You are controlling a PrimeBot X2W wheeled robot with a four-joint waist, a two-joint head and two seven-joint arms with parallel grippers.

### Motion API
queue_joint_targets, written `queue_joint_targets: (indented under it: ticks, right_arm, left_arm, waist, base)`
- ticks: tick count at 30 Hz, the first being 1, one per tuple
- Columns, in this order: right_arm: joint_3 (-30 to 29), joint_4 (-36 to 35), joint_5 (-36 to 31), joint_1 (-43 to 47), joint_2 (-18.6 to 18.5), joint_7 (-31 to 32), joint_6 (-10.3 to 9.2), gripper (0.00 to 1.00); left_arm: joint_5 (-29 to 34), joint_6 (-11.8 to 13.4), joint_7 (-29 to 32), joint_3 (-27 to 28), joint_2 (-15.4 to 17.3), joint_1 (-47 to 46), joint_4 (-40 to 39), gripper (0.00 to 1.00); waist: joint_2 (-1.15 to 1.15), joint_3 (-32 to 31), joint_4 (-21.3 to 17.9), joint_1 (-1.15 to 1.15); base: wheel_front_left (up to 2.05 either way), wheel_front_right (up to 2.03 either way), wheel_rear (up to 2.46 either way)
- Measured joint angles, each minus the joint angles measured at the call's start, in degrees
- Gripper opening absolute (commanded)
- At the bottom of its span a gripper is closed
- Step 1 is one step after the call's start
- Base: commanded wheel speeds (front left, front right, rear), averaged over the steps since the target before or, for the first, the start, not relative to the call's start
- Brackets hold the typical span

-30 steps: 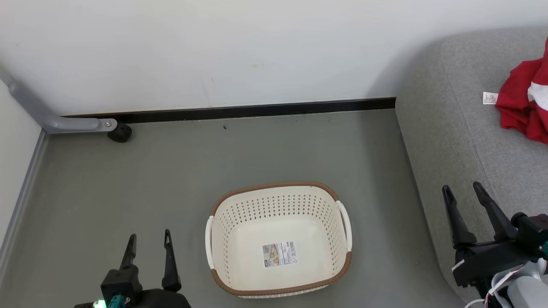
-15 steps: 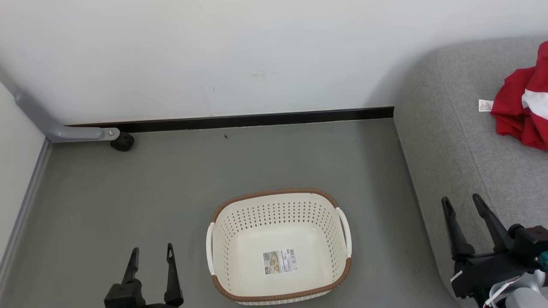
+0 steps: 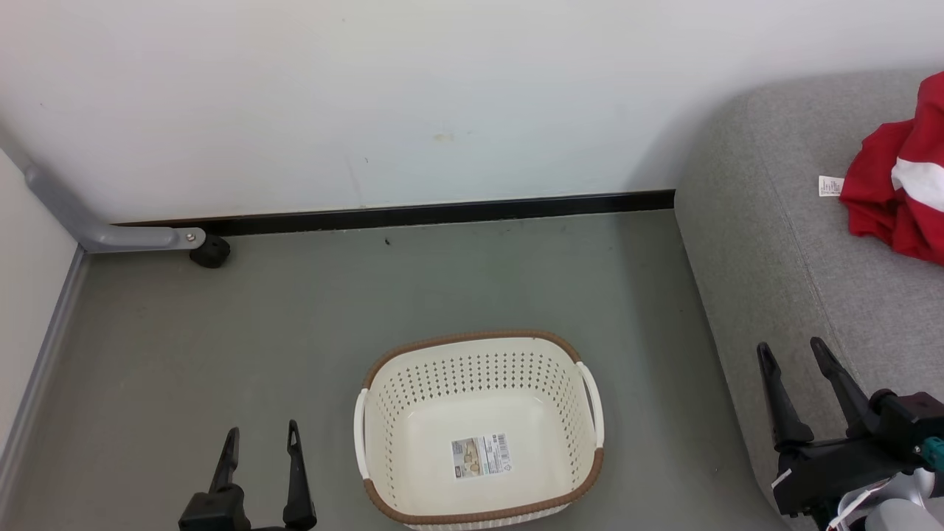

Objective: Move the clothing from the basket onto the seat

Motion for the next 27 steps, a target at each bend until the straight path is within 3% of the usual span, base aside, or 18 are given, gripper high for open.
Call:
queue_joint_targets:
  ticks: [4, 5, 17, 27]
  right_arm:
    - [-0.35, 0.04, -0.16, 0.40, 0.05, 0.00, 0.08, 1.00]
    - [-0.32, 0.22, -0.21, 0.54, 0.14, -0.01, 0.08, 0.00]
    - [-0.75, 3.22, 2.47, 2.88, 2.54, 1.10, 0.12, 0.00]
    - [-2.91, 3.15, 9.77, 2.86, 3.60, 3.61, 0.58, 0.00]
  left_arm:
    - [0.12, -0.04, 0.00, -0.07, 0.00, 0.03, -0.24, 1.00]
    - [0.11, -0.09, 0.00, -0.10, -0.02, 0.05, -0.21, 0.00]
    - [-2.32, -0.60, 0.85, 0.22, -0.32, 1.14, 3.00, 0.00]
    - [-11.29, -2.10, 3.38, 1.46, -0.35, 0.92, 3.08, 0.00]
  waist:
    - [0.00, 0.01, -0.01, 0.00]
    - [0.00, 0.02, 0.00, 0.00]
    - [0.00, -0.17, -0.06, 0.00]
    - [0.00, -0.55, -0.12, 0.00]
  base:
    - [0.00, 0.00, 0.00]
    - [0.00, 0.00, 0.00]
    - [0.00, 0.00, 0.00]
    - [0.00, 0.00, 0.00]
